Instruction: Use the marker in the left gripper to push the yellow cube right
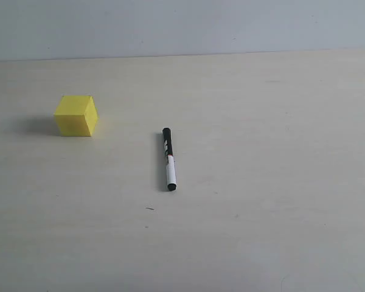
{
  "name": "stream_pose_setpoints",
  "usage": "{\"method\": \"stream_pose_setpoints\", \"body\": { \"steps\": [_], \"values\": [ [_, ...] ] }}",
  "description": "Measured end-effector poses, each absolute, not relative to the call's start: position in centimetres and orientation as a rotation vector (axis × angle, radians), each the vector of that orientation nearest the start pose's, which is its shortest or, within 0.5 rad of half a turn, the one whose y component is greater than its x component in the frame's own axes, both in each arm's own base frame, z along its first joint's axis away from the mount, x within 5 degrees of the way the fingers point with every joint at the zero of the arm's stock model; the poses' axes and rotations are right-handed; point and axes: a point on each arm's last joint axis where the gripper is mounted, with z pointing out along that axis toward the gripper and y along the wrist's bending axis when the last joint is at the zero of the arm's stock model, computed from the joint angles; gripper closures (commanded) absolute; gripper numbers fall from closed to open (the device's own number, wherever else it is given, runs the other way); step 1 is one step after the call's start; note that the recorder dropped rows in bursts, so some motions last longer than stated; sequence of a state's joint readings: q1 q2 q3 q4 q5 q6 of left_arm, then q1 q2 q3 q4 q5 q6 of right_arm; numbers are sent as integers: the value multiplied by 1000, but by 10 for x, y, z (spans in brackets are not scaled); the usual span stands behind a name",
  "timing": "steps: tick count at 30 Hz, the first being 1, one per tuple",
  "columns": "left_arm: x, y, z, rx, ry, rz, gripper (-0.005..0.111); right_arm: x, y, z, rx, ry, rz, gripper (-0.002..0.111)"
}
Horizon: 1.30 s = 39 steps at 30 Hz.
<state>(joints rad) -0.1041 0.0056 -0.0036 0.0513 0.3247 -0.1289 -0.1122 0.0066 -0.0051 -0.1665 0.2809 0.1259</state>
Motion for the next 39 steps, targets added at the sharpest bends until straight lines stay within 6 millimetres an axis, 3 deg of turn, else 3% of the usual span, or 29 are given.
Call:
{"method": "stream_pose_setpoints", "body": {
  "steps": [14, 18, 26, 30, 35, 37, 39],
  "values": [
    [54, -4, 185, 29, 1809, -98, 107, 54, -10, 189, 102, 1761, -147, 108],
    [56, -4, 191, 63, 1727, -73, 107, 54, -10, 189, 102, 1761, -147, 108],
    [56, -6, 214, -370, 1459, -568, 107, 54, -10, 189, 102, 1761, -147, 108],
    [56, -5, 220, -449, 1367, -680, 107, 54, -10, 189, 102, 1761, -147, 108],
    [46, 0, 252, -490, 997, -899, 107, 54, -10, 189, 102, 1761, -147, 108],
    [40, 2, 280, -483, 894, -946, 107, 54, -10, 189, 102, 1761, -147, 108],
    [43, 2, 315, -464, 910, -909, 107, 54, -10, 189, 102, 1761, -147, 108]
  ]
}}
